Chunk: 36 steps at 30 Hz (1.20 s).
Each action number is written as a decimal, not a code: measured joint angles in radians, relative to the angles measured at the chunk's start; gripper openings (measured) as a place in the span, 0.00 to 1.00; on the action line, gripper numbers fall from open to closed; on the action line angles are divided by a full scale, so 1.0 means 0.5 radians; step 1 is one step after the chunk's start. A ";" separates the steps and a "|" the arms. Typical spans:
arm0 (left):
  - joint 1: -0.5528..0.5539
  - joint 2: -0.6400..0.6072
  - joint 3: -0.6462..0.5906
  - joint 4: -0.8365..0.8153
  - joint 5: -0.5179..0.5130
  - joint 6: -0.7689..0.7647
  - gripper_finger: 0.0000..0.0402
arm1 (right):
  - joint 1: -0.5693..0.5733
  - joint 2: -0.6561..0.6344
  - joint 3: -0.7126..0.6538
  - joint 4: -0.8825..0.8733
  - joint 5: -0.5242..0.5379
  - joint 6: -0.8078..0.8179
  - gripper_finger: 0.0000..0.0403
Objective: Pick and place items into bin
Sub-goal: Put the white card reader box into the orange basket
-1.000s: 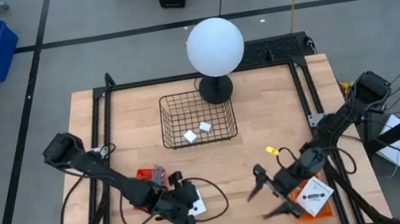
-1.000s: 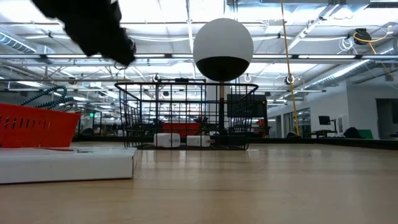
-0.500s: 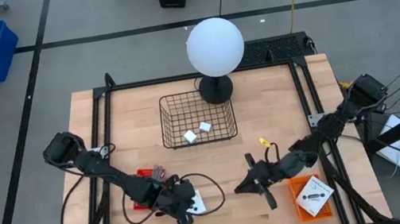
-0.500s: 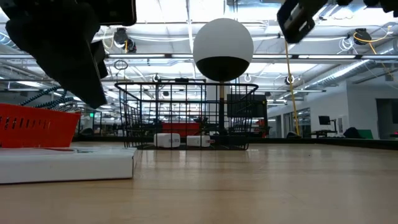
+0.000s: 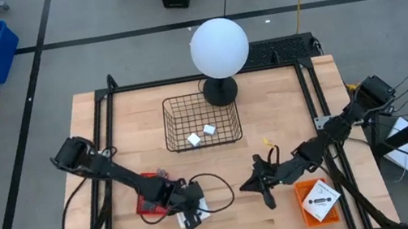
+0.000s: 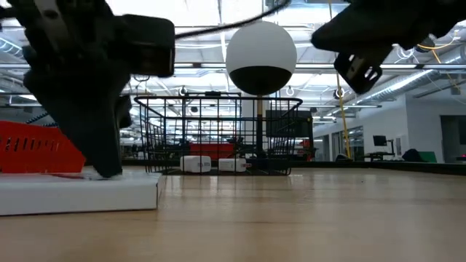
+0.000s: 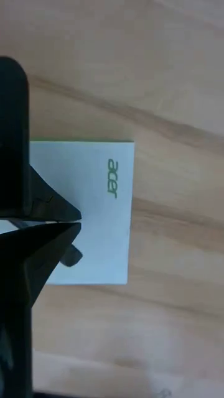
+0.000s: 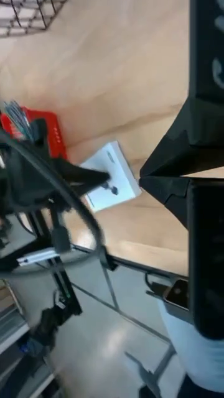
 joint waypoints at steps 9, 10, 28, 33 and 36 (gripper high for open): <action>0.116 0.168 0.002 0.472 0.021 0.006 0.06 | 0.074 0.000 0.001 -0.201 -0.001 0.153 0.00; 0.135 0.179 0.000 0.535 -0.007 0.000 0.06 | 0.077 0.000 0.001 -0.222 -0.001 0.161 0.00; 0.185 0.201 -0.004 0.693 0.150 -0.159 0.06 | 0.078 0.081 0.000 -0.381 -0.138 0.351 0.00; 0.091 0.176 0.002 0.798 -0.050 -0.149 0.06 | 0.020 0.215 -0.001 -0.309 -0.214 0.352 0.00; 0.066 0.125 0.015 0.797 -0.023 -0.124 0.06 | -0.025 0.330 -0.001 -0.060 -0.376 0.327 0.00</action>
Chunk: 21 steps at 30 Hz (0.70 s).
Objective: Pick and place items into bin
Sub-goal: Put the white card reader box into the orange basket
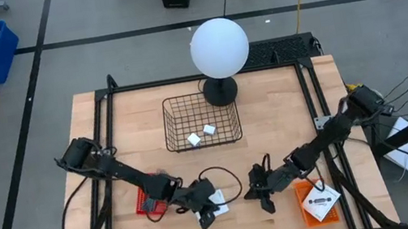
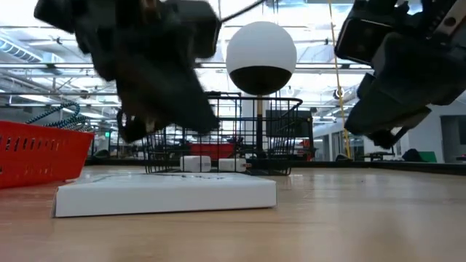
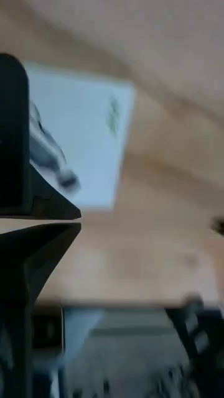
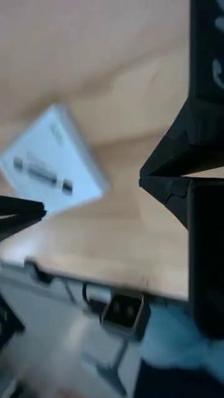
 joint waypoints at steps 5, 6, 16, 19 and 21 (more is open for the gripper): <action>-0.049 -0.131 0.007 -0.332 0.018 0.003 0.06 | -0.036 0.189 0.050 0.276 -0.165 -0.092 0.00; -0.058 -0.159 0.009 -0.470 0.006 -0.021 0.06 | -0.043 0.211 0.070 0.263 -0.168 -0.101 0.00; -0.145 -0.179 0.007 -0.952 0.097 -0.290 0.06 | -0.102 0.327 0.402 -0.143 -0.115 -0.227 0.00; -0.138 -0.149 0.004 -0.959 0.117 -0.304 0.06 | -0.105 0.318 0.480 -0.466 0.057 -0.147 0.00; -0.143 -0.142 0.004 -0.972 0.119 -0.333 0.06 | -0.105 0.322 0.517 -0.592 0.104 -0.079 0.00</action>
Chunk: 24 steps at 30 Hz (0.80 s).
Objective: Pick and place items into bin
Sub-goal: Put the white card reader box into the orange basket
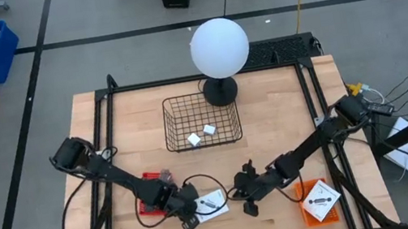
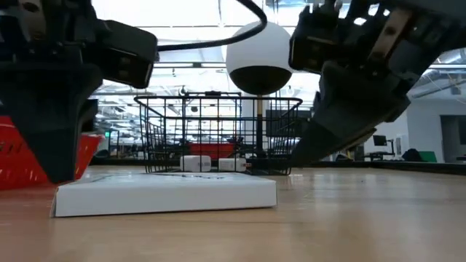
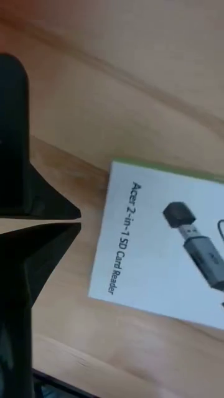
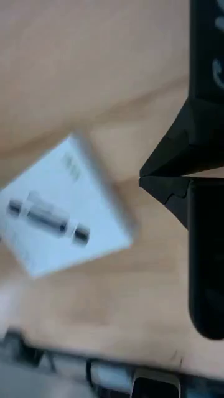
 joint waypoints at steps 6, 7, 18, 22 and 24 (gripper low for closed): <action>0.026 0.017 0.001 0.014 0.032 -0.031 0.06 | -0.021 -0.003 0.003 -0.028 0.004 0.059 0.00; 0.026 0.015 0.001 0.019 0.044 -0.041 0.06 | -0.021 -0.004 0.005 -0.025 0.004 0.059 0.00; 0.023 -0.008 0.254 -0.114 0.039 0.128 0.06 | -0.021 -0.004 0.005 -0.020 0.001 0.045 0.00; -0.016 -0.011 0.401 -0.288 -0.021 0.511 0.06 | -0.021 -0.004 0.005 -0.018 0.001 0.045 0.00; -0.031 -0.011 0.411 -0.347 -0.041 0.609 0.06 | -0.021 -0.003 0.005 -0.017 0.001 0.045 0.00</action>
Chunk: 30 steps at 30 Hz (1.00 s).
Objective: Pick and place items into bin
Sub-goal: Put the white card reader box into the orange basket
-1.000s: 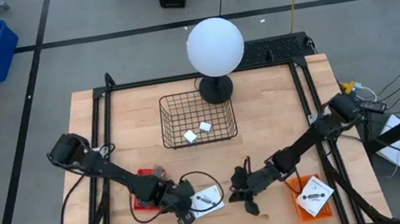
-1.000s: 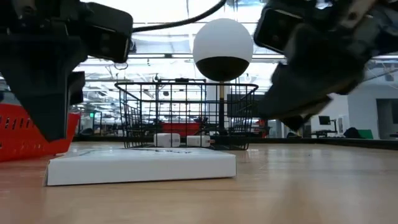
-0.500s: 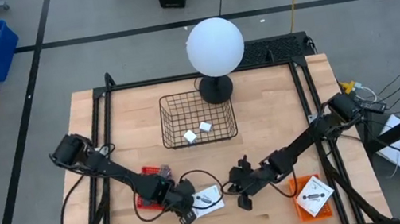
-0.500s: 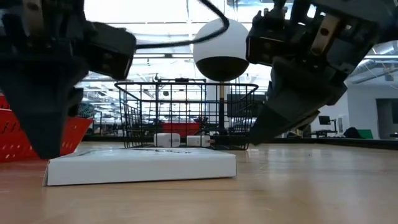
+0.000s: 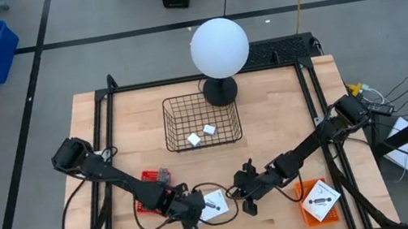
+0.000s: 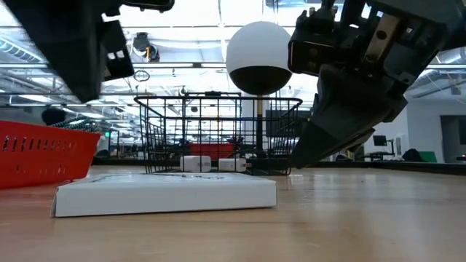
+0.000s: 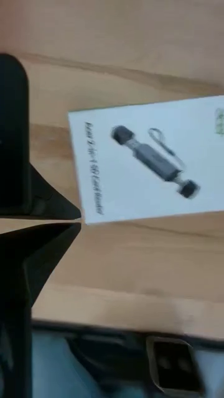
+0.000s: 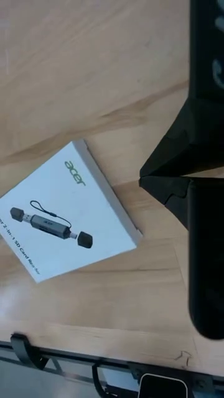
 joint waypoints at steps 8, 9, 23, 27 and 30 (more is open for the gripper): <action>0.027 0.118 -0.002 -0.114 0.015 0.213 0.06 | 0.000 0.000 -0.001 0.024 -0.010 -0.051 0.00; 0.044 0.139 0.000 -0.108 0.047 0.212 0.06 | 0.000 -0.001 -0.001 0.008 -0.053 -0.019 0.00; 0.172 0.345 0.004 0.124 0.234 0.192 0.06 | -0.002 0.009 -0.002 -0.024 -0.159 0.074 0.00; 0.175 0.334 -0.001 0.294 0.171 0.194 0.06 | -0.002 0.009 -0.002 -0.034 -0.164 0.122 0.00; 0.175 0.331 -0.001 0.345 0.164 0.193 0.06 | -0.001 0.009 -0.002 -0.040 -0.164 0.121 0.00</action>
